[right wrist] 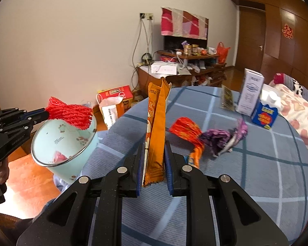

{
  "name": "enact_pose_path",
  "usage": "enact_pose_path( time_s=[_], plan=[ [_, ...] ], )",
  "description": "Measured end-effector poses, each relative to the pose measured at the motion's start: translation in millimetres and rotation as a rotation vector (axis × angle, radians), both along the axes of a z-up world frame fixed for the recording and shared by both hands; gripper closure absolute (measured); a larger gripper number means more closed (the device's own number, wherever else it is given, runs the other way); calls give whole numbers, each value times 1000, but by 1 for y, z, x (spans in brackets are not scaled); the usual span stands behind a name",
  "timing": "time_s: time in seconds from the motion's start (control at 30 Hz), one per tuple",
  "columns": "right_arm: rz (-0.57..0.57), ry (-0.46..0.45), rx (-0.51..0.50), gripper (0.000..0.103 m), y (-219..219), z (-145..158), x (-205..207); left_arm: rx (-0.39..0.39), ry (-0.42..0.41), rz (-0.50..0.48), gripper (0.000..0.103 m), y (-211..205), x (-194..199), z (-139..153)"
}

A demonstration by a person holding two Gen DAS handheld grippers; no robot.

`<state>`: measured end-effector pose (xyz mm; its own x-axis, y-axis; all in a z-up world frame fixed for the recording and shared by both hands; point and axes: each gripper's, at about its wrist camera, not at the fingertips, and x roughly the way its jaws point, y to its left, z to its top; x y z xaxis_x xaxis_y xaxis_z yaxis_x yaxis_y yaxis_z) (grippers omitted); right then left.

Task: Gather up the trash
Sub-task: 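Carry the wrapper and mesh bag over the blue bucket and open both grippers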

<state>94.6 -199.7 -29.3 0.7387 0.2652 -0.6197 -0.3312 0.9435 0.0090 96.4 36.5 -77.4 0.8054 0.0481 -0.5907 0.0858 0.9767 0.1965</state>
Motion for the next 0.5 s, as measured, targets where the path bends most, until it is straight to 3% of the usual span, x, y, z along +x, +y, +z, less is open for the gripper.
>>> enact_pose_path(
  time_s=[0.5],
  plan=[
    [108,10,-18,84,46,-8,14,6,10,86,95,34,-10,-6]
  ],
)
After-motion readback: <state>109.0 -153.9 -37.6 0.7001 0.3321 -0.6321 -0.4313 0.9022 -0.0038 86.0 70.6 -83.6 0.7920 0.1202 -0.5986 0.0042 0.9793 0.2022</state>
